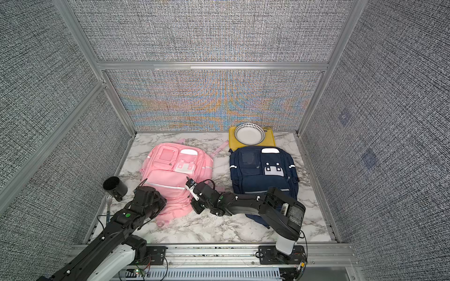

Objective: Zip up the backpack
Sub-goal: Zip the zipper on the backpack.

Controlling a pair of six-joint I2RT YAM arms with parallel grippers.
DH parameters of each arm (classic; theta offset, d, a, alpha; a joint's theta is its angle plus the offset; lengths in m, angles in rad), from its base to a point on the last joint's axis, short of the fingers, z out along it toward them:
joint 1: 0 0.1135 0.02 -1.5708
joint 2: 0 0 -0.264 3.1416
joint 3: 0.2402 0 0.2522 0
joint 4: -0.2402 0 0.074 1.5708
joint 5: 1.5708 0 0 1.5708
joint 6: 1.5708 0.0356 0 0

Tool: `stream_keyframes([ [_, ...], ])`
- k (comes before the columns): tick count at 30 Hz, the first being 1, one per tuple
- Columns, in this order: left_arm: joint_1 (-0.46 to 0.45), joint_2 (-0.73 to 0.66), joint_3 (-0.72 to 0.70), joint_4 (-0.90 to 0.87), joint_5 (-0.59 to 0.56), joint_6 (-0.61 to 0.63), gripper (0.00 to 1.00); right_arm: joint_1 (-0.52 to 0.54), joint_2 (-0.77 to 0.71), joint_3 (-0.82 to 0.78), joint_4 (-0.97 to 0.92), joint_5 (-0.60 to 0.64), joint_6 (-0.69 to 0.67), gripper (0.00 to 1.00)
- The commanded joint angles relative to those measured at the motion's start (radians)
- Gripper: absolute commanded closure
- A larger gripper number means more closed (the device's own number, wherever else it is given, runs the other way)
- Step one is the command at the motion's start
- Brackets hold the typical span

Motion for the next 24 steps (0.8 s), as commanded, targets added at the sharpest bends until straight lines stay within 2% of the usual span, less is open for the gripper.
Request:
stream_keyframes([
  [1,0.008,-0.006,0.006,-0.067,-0.081,0.031,1.00,-0.020,-0.012,-0.018,-0.042,0.057,-0.005,1.00],
  [24,0.009,-0.104,-0.016,-0.110,-0.046,0.018,1.00,-0.191,0.024,-0.029,-0.014,0.036,-0.069,1.00],
])
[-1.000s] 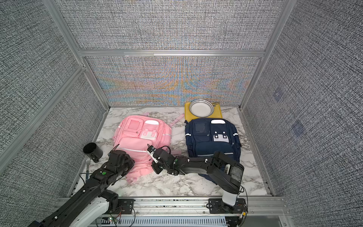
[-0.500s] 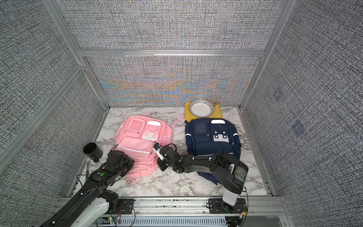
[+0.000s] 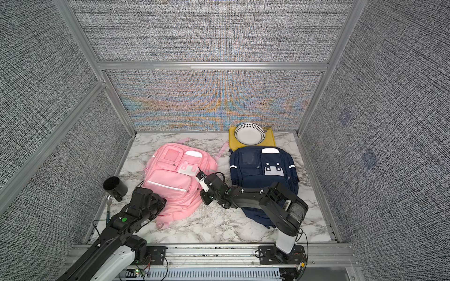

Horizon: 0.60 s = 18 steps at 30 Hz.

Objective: Zip up the backpack
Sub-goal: Zip the zipper on the backpack.

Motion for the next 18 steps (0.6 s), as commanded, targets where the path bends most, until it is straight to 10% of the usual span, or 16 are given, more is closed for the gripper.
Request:
stream_keyframes([
  [1,0.005,-0.010,-0.006,-0.075,-0.084,0.007,1.00,-0.031,0.011,0.010,-0.058,0.097,-0.011,1.00],
  [18,0.005,-0.027,-0.058,-0.014,-0.013,-0.031,1.00,-0.140,0.165,0.210,-0.085,0.025,-0.050,1.00],
])
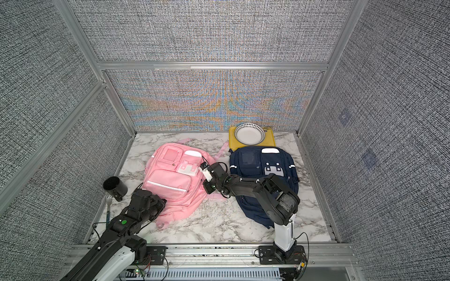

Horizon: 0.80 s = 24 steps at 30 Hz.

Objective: Zip up the backpack
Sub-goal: Zip the zipper on the backpack.

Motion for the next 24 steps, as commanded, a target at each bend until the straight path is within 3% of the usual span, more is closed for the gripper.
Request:
stream_keyframes([
  [1,0.004,0.004,-0.015,-0.046,-0.007,-0.006,1.00,-0.019,0.038,0.058,-0.032,0.101,0.000,1.00],
  [11,-0.008,0.104,-0.021,0.095,0.078,-0.011,1.00,-0.083,0.211,0.335,-0.121,0.076,-0.003,1.00],
  [24,-0.128,0.401,0.101,0.265,0.013,-0.049,1.00,-0.157,0.419,0.686,-0.233,0.000,0.027,1.00],
])
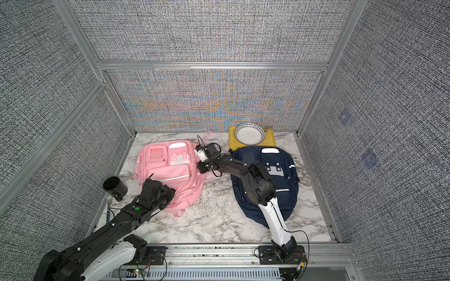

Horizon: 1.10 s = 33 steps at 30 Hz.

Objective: Zip up the backpack
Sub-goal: Zip the zipper on the backpack, then adjust the backpack at the center of the board.

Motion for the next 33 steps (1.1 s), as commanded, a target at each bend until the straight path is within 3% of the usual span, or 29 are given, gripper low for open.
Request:
stream_keyframes([
  [1,-0.031,0.067,0.021,-0.047,0.036,0.010,1.00,-0.035,0.036,0.069,0.035,0.129,0.050,1.00],
  [11,-0.088,0.239,0.126,0.005,0.025,0.009,1.00,-0.094,0.063,0.158,-0.006,0.057,0.072,0.98],
  [15,-0.094,0.237,0.178,-0.062,0.010,0.054,0.89,-0.103,0.008,0.094,0.001,0.053,0.069,0.78],
  [18,-0.094,0.201,0.216,-0.160,-0.027,0.096,0.73,-0.102,-0.070,-0.003,0.037,0.031,0.071,0.61],
  [21,-0.094,0.134,0.233,-0.266,-0.072,0.132,0.59,-0.098,-0.153,-0.095,0.063,0.006,0.076,0.52],
  [23,-0.094,0.093,0.237,-0.320,-0.089,0.151,0.55,-0.094,-0.195,-0.136,0.066,0.003,0.080,0.46],
  [29,-0.074,-0.035,0.263,-0.497,-0.254,0.216,0.45,-0.044,-0.326,-0.294,0.091,-0.058,0.100,0.44],
  [33,0.101,-0.061,0.299,-0.548,-0.206,0.327,0.39,0.033,-0.445,-0.476,0.199,-0.032,0.144,0.42],
])
